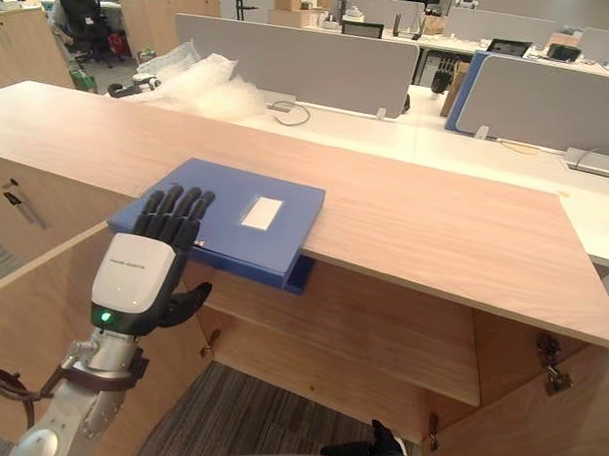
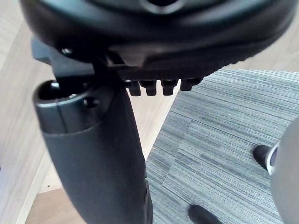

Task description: Walk over to the cabinet, pick up the folder, carry it to the office cabinet, place the folder inside the office cabinet, then close the office cabinet door

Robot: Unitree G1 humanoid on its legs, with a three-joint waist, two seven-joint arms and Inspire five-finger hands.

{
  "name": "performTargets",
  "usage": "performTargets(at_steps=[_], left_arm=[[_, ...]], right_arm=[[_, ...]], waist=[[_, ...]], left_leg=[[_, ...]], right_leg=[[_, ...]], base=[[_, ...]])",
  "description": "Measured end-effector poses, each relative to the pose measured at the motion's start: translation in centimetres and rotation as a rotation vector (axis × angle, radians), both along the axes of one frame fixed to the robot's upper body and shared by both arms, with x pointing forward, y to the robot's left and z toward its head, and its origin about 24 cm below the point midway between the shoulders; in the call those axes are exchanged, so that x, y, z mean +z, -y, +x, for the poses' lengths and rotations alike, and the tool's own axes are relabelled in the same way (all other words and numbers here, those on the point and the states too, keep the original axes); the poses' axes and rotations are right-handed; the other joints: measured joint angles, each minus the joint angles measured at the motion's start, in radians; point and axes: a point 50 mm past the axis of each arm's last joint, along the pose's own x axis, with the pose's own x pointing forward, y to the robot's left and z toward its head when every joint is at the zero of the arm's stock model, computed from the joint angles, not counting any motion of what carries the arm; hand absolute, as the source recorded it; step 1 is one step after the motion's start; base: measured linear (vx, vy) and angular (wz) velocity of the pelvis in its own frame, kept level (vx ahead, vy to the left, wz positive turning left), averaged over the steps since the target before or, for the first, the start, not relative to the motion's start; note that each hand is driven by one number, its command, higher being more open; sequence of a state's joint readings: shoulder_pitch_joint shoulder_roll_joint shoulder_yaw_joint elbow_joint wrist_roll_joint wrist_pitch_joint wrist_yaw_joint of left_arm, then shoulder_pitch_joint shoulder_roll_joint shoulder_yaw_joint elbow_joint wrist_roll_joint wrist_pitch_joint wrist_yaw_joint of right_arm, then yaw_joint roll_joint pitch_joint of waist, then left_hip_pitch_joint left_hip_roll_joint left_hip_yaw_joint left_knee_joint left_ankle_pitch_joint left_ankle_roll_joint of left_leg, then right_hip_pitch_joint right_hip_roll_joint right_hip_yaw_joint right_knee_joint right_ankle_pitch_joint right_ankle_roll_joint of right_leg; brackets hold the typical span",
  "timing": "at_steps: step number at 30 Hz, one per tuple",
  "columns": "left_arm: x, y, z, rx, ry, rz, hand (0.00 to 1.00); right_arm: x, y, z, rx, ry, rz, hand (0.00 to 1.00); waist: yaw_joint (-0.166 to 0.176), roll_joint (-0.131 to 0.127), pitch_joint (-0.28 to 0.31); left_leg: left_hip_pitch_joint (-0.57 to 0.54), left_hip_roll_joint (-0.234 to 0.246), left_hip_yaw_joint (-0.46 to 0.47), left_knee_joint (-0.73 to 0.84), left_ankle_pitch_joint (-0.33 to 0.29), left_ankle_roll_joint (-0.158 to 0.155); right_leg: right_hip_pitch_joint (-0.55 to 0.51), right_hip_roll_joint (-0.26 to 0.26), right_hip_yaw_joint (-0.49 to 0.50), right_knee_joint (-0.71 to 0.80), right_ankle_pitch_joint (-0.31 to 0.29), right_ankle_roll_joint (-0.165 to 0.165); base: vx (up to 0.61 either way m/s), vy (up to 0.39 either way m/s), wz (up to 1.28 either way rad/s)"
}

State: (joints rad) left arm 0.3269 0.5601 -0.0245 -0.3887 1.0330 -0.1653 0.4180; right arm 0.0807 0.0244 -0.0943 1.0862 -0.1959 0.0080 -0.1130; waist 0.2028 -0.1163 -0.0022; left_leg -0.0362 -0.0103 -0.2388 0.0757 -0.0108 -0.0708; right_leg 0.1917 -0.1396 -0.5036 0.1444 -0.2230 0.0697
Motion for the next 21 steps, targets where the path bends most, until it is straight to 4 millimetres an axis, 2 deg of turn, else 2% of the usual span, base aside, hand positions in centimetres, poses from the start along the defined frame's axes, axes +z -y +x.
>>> performTargets(at_steps=[9, 13, 21], left_arm=[[-0.4, -0.7, 0.3, 0.001, -0.035, 0.054, 1.00], [0.7, -0.6, 1.4, -0.017, 0.022, 0.120, 1.00], [2.5, -0.9, 3.4, 0.015, 0.116, 0.139, 1.00]], right_arm=[[-0.2, 0.0, -0.5, 0.002, -0.021, 0.002, 1.00], [-0.2, -0.1, -0.4, 0.009, -0.020, 0.002, 1.00], [0.0, -0.1, 0.3, 0.027, -0.003, -0.002, 1.00]], waist=[[-0.016, -0.003, 0.000], [-0.016, -0.008, 0.001], [-0.025, -0.008, 0.000]], left_leg=[[0.022, 0.016, 0.009, -0.062, 0.043, -0.004], [0.024, 0.021, 0.011, -0.072, 0.051, -0.005], [0.028, 0.034, 0.036, -0.078, 0.052, -0.006]], right_leg=[[-0.014, 0.010, 0.022, -0.002, 0.002, -0.003], [-0.016, 0.014, 0.023, -0.002, 0.004, -0.005], [-0.030, 0.021, 0.052, 0.002, 0.007, -0.010]], base=[[-0.06, -0.017, -0.04], [-0.01, -0.004, 0.00], [-0.02, -0.016, -0.10]])
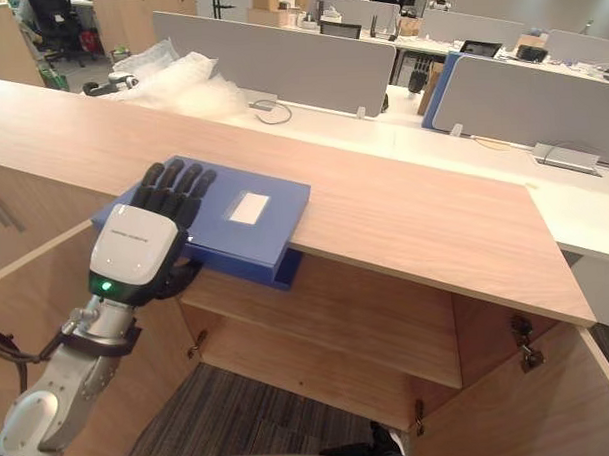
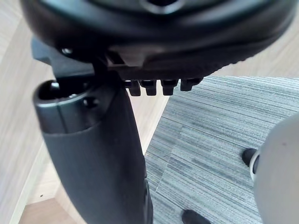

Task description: Walk over to the cabinet, pick up the folder, carry it to the office cabinet, place the folder inside the office cabinet, then close the office cabinet door

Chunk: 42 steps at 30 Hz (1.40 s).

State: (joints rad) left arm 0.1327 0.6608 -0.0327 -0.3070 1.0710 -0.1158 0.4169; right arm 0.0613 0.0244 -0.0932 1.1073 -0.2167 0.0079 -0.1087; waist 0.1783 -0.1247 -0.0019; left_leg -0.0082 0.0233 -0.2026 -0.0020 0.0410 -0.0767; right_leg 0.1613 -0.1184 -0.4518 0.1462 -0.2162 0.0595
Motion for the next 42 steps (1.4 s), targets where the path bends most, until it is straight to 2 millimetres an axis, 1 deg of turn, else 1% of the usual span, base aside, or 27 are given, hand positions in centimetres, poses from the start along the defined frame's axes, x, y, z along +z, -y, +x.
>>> performTargets(at_steps=[3, 8, 11, 12, 13, 14, 15, 17, 19, 20, 22, 25, 27, 30, 32, 34, 36, 40, 42], left_arm=[[-0.1, -0.4, 0.4, 0.025, -0.003, 0.001, 1.00], [-0.3, -0.7, 0.9, 0.043, -0.010, 0.001, 1.00], [-0.8, -1.0, 1.1, 0.063, -0.030, -0.007, 1.00], [-1.3, -1.2, 1.2, 0.079, -0.046, -0.019, 1.00], [-2.0, -1.5, 1.3, 0.103, -0.074, -0.041, 0.00], [-2.7, -2.0, 1.4, 0.134, -0.105, -0.062, 0.00], [-2.9, -2.0, 1.4, 0.140, -0.112, -0.068, 0.00], [-4.3, -2.7, 1.5, 0.199, -0.170, -0.138, 0.00], [-4.5, -2.9, 1.5, 0.220, -0.173, -0.182, 0.00], [-4.0, -3.0, 1.6, 0.221, -0.135, -0.230, 0.00], [-3.4, -3.3, 2.0, 0.234, -0.104, -0.254, 0.00], [-2.7, -3.8, 2.1, 0.258, -0.061, -0.289, 0.00], [-2.4, -3.8, 2.2, 0.254, -0.037, -0.298, 0.00], [-1.4, -3.7, 2.5, 0.243, 0.012, -0.305, 0.00], [-0.7, -3.8, 2.5, 0.237, 0.049, -0.307, 0.00], [0.1, -3.5, 2.8, 0.216, 0.084, -0.310, 0.00], [0.3, -3.5, 2.9, 0.214, 0.089, -0.311, 0.00], [0.3, -3.3, 2.8, 0.204, 0.091, -0.311, 0.00], [0.2, -3.1, 2.4, 0.198, 0.090, -0.325, 0.00]], right_arm=[[0.1, -0.1, 0.3, 0.010, 0.006, 0.001, 1.00], [0.0, -0.2, 0.3, 0.010, 0.006, 0.003, 1.00], [0.0, -0.2, 0.2, 0.010, 0.001, 0.003, 1.00], [0.0, -0.2, 0.1, 0.009, -0.002, 0.004, 1.00], [0.0, -0.1, 0.1, 0.008, -0.004, 0.004, 1.00], [0.0, -0.1, 0.1, 0.009, -0.003, 0.004, 1.00], [0.0, -0.1, 0.1, 0.009, -0.003, 0.004, 1.00], [-0.1, 0.0, -0.1, 0.004, -0.014, 0.005, 1.00], [-0.2, 0.2, -0.3, 0.007, -0.023, 0.007, 1.00], [-0.2, 0.2, -0.4, 0.021, -0.032, 0.001, 1.00], [-0.2, 0.4, -0.3, 0.026, -0.032, 0.000, 1.00], [-0.1, 0.5, 0.2, 0.031, -0.024, -0.001, 1.00], [-0.1, 0.5, 0.3, 0.033, -0.021, 0.000, 1.00], [0.0, 0.5, 0.8, 0.040, -0.011, 0.003, 1.00], [0.2, 0.6, 1.4, 0.045, 0.004, 0.001, 1.00], [0.3, 0.9, 1.8, 0.047, 0.013, -0.007, 1.00], [0.3, 0.8, 2.0, 0.049, 0.017, -0.006, 1.00], [0.4, 0.8, 2.1, 0.049, 0.019, -0.006, 1.00], [0.4, 0.8, 2.2, 0.049, 0.021, -0.004, 1.00]], waist=[[-0.013, -0.002, -0.001], [-0.016, -0.003, -0.002], [-0.020, -0.004, -0.003], [-0.021, -0.003, -0.002], [-0.024, 0.000, 0.000], [-0.027, 0.003, 0.002], [-0.028, 0.003, 0.002], [-0.033, 0.009, 0.007], [-0.037, 0.012, 0.011], [-0.039, 0.014, 0.013], [-0.043, 0.021, 0.020], [-0.058, 0.033, 0.031], [-0.062, 0.034, 0.033], [-0.070, 0.033, 0.040], [-0.078, 0.038, 0.049], [-0.079, 0.049, 0.056], [-0.081, 0.051, 0.058], [-0.081, 0.043, 0.065], [-0.081, 0.042, 0.067]], left_leg=[[0.002, 0.003, 0.006, -0.002, 0.000, 0.000], [0.010, 0.007, 0.018, -0.007, 0.001, 0.000], [0.016, 0.010, 0.023, -0.013, 0.004, -0.001], [0.019, 0.011, 0.024, -0.014, 0.004, -0.001], [0.026, 0.013, 0.026, -0.025, 0.009, -0.002], [0.029, 0.015, 0.027, -0.034, 0.015, -0.002], [0.029, 0.016, 0.027, -0.036, 0.016, -0.002], [0.030, 0.017, 0.027, -0.048, 0.024, 0.002], [0.031, 0.015, 0.027, -0.052, 0.026, 0.003], [0.034, 0.013, 0.027, -0.057, 0.029, 0.005], [0.045, 0.012, 0.028, -0.064, 0.031, 0.006], [0.064, 0.011, 0.031, -0.078, 0.034, 0.007], [0.064, 0.011, 0.031, -0.082, 0.035, 0.007], [0.066, 0.009, 0.032, -0.083, 0.035, 0.007], [0.067, 0.009, 0.033, -0.083, 0.034, 0.007], [0.068, 0.007, 0.035, -0.083, 0.034, 0.007], [0.068, 0.008, 0.036, -0.083, 0.034, 0.007], [0.074, 0.008, 0.044, -0.083, 0.033, 0.009], [0.080, 0.008, 0.050, -0.083, 0.032, 0.010]], right_leg=[[-0.003, 0.001, 0.008, 0.001, 0.001, -0.001], [-0.004, 0.004, 0.021, 0.001, 0.002, -0.004], [-0.004, 0.008, 0.028, 0.000, 0.003, -0.005], [-0.003, 0.009, 0.029, -0.002, 0.004, -0.007], [0.000, 0.011, 0.031, -0.007, 0.007, -0.010], [0.000, 0.013, 0.032, -0.012, 0.011, -0.011], [0.000, 0.013, 0.033, -0.014, 0.013, -0.012], [0.001, 0.015, 0.033, -0.029, 0.022, -0.011], [0.001, 0.014, 0.033, -0.031, 0.024, -0.009], [0.002, 0.014, 0.033, -0.032, 0.026, -0.006], [0.013, 0.014, 0.033, -0.037, 0.028, -0.004], [0.026, 0.014, 0.036, -0.048, 0.032, 0.000], [0.026, 0.014, 0.036, -0.054, 0.033, 0.001], [0.032, 0.014, 0.036, -0.059, 0.035, 0.002], [0.033, 0.014, 0.036, -0.063, 0.037, 0.002], [0.035, 0.014, 0.038, -0.066, 0.041, 0.001], [0.036, 0.014, 0.040, -0.067, 0.042, 0.000], [0.040, 0.013, 0.046, -0.070, 0.046, -0.002], [0.045, 0.012, 0.054, -0.074, 0.049, 0.000]], base=[[-0.02, -0.022, -0.07], [-0.02, -0.018, -0.07], [-0.03, -0.024, -0.06], [-0.03, -0.021, -0.05], [-0.04, -0.024, -0.05], [-0.03, -0.019, -0.04], [-0.03, -0.012, -0.02], [-0.02, -0.003, -0.01], [0.00, 0.000, 0.00], [0.00, 0.000, 0.00], [0.00, 0.000, 0.00], [-0.01, -0.009, -0.02], [0.00, 0.000, 0.00], [0.00, 0.000, 0.00], [0.00, 0.000, 0.00], [0.00, 0.000, 0.00], [0.00, 0.000, 0.00], [-0.01, -0.018, -0.05], [-0.02, -0.006, -0.10]])
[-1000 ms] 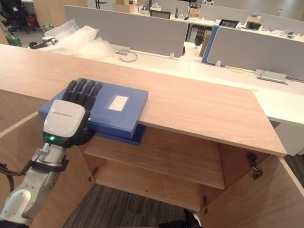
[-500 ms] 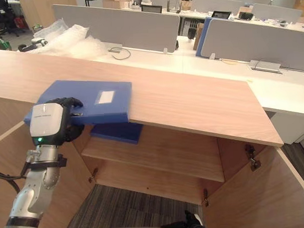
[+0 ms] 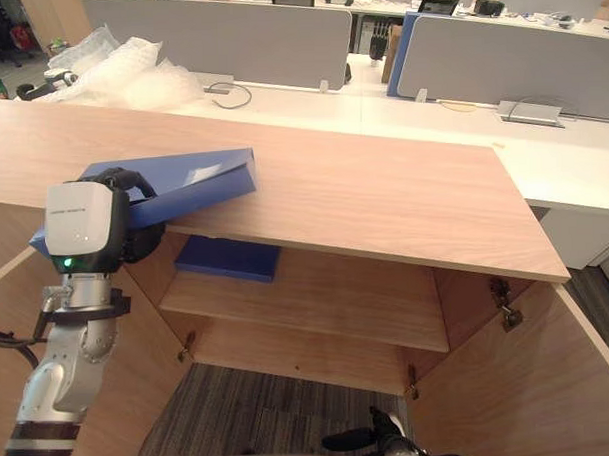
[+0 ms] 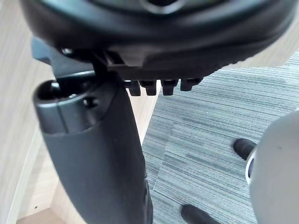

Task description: Walk over to the cabinet, pick up the folder, carry it to the office cabinet, place the folder inside the office cabinet, then close the office cabinet door

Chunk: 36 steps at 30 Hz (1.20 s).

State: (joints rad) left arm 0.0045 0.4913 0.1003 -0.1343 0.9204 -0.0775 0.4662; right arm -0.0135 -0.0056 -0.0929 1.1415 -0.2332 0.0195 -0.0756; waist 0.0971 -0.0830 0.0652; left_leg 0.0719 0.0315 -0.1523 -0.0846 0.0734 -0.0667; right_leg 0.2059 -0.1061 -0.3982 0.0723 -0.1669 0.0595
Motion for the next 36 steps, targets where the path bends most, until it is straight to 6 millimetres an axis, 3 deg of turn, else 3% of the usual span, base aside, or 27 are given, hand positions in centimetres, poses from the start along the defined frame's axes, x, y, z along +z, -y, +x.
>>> performTargets(at_steps=[3, 6, 8, 10, 16, 19, 24, 30, 33, 36], left_arm=[[0.2, 1.3, -1.7, -0.038, 0.045, -0.127, 0.00], [0.5, 3.2, -4.8, -0.117, 0.131, -0.403, 0.00], [0.6, 4.1, -7.4, -0.199, 0.186, -0.692, 0.00], [0.5, 4.4, -8.8, -0.262, 0.207, -0.903, 0.00], [-1.0, 4.6, -10.5, -0.353, 0.256, -1.469, 0.00], [-2.0, 4.8, -11.0, -0.337, 0.264, -1.623, 0.00], [-2.7, 4.9, -11.5, -0.303, 0.273, -1.710, 0.00], [-3.1, 5.0, -11.9, -0.280, 0.268, -1.757, 0.00], [-3.0, 4.9, -11.6, -0.301, 0.249, -1.744, 0.00], [-2.3, 4.9, -10.6, -0.406, 0.193, -1.683, 0.00]], right_arm=[[0.1, -0.1, 0.2, -0.064, 0.016, 0.027, 1.00], [1.7, -0.4, 2.0, -0.209, 0.179, 0.054, 1.00], [4.5, 0.1, 4.1, -0.315, 0.379, 0.048, 1.00], [6.7, 0.9, 5.3, -0.378, 0.510, 0.015, 1.00], [12.9, 1.6, 5.5, -0.510, 0.822, 0.013, 1.00], [14.3, 1.1, 4.7, -0.533, 0.869, 0.027, 1.00], [16.4, 0.2, 4.4, -0.539, 0.947, 0.047, 1.00], [21.6, -0.9, 5.5, -0.436, 1.198, -0.039, 1.00], [24.8, -2.6, 7.5, -0.362, 1.381, 0.000, 1.00], [29.5, -4.8, 10.2, -0.273, 1.636, 0.142, 1.00]], waist=[[-0.001, -0.003, 0.002], [-0.013, -0.002, 0.012], [-0.028, 0.005, 0.014], [-0.030, 0.011, 0.012], [-0.039, 0.005, 0.011], [-0.050, 0.004, 0.011], [-0.059, 0.007, 0.016], [-0.080, 0.010, 0.022], [-0.086, 0.006, 0.032], [-0.085, 0.010, 0.035]], left_leg=[[0.002, -0.001, 0.009, 0.001, -0.001, 0.001], [0.002, -0.001, 0.025, 0.012, -0.006, 0.005], [-0.001, 0.000, 0.050, 0.031, -0.024, 0.013], [-0.005, 0.002, 0.067, 0.043, -0.038, 0.017], [-0.020, 0.012, 0.120, 0.112, -0.088, 0.011], [-0.016, 0.006, 0.143, 0.146, -0.121, 0.015], [-0.009, -0.003, 0.209, 0.191, -0.161, 0.021], [0.033, -0.010, 0.268, 0.201, -0.186, 0.027], [0.040, -0.016, 0.293, 0.224, -0.197, 0.034], [0.014, -0.019, 0.300, 0.244, -0.197, 0.039]], right_leg=[[-0.002, -0.003, 0.014, 0.000, 0.004, 0.005], [-0.011, -0.005, 0.031, 0.010, 0.006, 0.005], [-0.021, -0.012, 0.055, 0.013, 0.007, 0.006], [-0.030, -0.013, 0.074, 0.016, 0.008, 0.007], [-0.050, -0.016, 0.116, 0.045, -0.005, 0.012], [-0.067, -0.037, 0.135, 0.110, -0.045, 0.019], [-0.136, -0.073, 0.193, 0.250, -0.103, 0.029], [-0.197, -0.096, 0.231, 0.393, -0.118, 0.033], [-0.224, -0.115, 0.200, 0.444, -0.115, 0.038], [-0.218, -0.116, 0.184, 0.386, -0.105, 0.048]], base=[[-0.02, 0.002, -0.12], [-0.02, -0.001, -0.17], [-0.03, 0.008, -0.27], [-0.02, 0.014, -0.27], [0.03, 0.000, -0.25], [0.04, 0.015, -0.20], [0.03, 0.027, -0.38], [0.00, 0.011, -0.34], [-0.06, 0.019, -0.28], [-0.11, 0.015, -0.11]])
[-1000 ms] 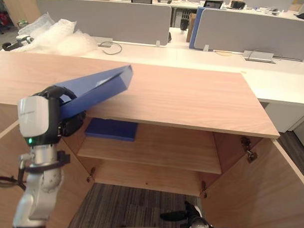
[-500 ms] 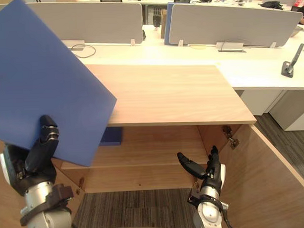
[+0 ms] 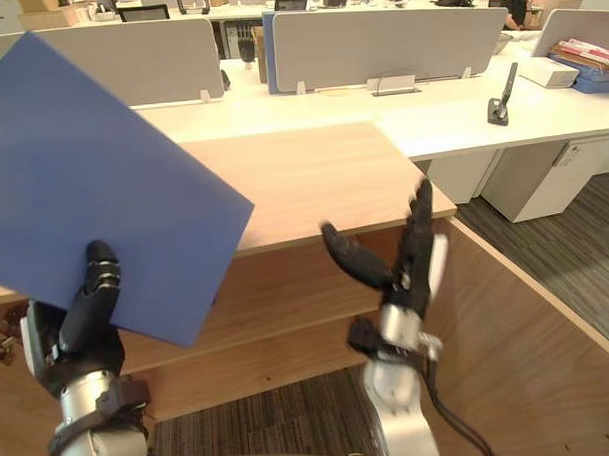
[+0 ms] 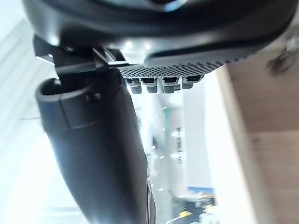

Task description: Walk over to the cabinet, pick up the folder, carry it to the office cabinet, place the folder inside the office cabinet, then close the office cabinet door

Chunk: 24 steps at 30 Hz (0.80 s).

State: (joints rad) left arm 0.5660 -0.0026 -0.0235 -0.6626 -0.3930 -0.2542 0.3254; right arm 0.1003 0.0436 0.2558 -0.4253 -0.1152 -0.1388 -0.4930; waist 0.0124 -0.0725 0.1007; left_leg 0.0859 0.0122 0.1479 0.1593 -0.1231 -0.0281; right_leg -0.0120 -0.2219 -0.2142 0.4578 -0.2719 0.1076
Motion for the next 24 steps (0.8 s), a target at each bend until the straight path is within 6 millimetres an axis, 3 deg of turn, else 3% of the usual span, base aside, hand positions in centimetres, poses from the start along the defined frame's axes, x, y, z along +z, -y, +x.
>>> performTargets(at_steps=[2, 4, 7, 11, 17, 24], left_arm=[[0.9, 0.4, 1.0, -0.094, 0.065, 0.060, 0.00], [1.6, 0.7, 1.7, -0.160, 0.118, 0.102, 0.00], [2.5, 0.4, 2.2, -0.208, 0.169, 0.173, 0.00], [2.9, -0.6, 2.3, -0.192, 0.172, 0.243, 0.00], [3.5, -1.1, 2.5, -0.298, 0.149, 0.387, 0.00], [4.6, -1.0, 2.4, -0.408, 0.186, 0.434, 0.00]], right_arm=[[3.8, -1.0, 1.2, 0.105, 0.207, 0.003, 1.00], [5.7, -1.3, 1.7, 0.194, 0.310, 0.032, 1.00], [7.2, -1.7, 2.5, 0.377, 0.372, 0.104, 1.00], [6.7, -1.8, 4.1, 0.594, 0.314, 0.172, 1.00], [5.6, -1.8, 7.2, 0.833, 0.129, 0.110, 1.00], [6.7, 0.0, 8.4, 0.931, 0.067, 0.058, 1.00]], waist=[[0.006, 0.019, 0.011], [0.007, 0.028, 0.012], [0.016, 0.037, 0.004], [0.030, 0.033, 0.002], [0.043, 0.014, -0.010], [0.054, 0.009, -0.014]], left_leg=[[-0.008, 0.004, -0.008, 0.003, 0.008, 0.010], [-0.013, 0.007, -0.022, 0.001, 0.014, 0.015], [-0.033, 0.017, -0.026, 0.000, 0.022, 0.019], [-0.038, 0.015, -0.028, -0.024, 0.036, 0.024], [-0.042, 0.010, -0.051, -0.060, 0.058, 0.025], [-0.035, 0.017, -0.053, -0.081, 0.067, 0.022]], right_leg=[[0.033, 0.013, -0.018, -0.072, 0.032, -0.003], [0.060, 0.021, -0.040, -0.126, 0.059, -0.003], [0.089, 0.044, -0.056, -0.230, 0.117, -0.005], [0.123, 0.058, -0.069, -0.336, 0.175, -0.004], [0.155, 0.074, -0.095, -0.419, 0.217, -0.011], [0.155, 0.085, -0.098, -0.427, 0.228, -0.025]], base=[[-0.07, 0.021, 0.08], [-0.05, 0.018, 0.20], [-0.03, 0.029, 0.08], [0.00, 0.007, 0.02], [0.02, -0.026, 0.12], [0.00, -0.010, 0.01]])
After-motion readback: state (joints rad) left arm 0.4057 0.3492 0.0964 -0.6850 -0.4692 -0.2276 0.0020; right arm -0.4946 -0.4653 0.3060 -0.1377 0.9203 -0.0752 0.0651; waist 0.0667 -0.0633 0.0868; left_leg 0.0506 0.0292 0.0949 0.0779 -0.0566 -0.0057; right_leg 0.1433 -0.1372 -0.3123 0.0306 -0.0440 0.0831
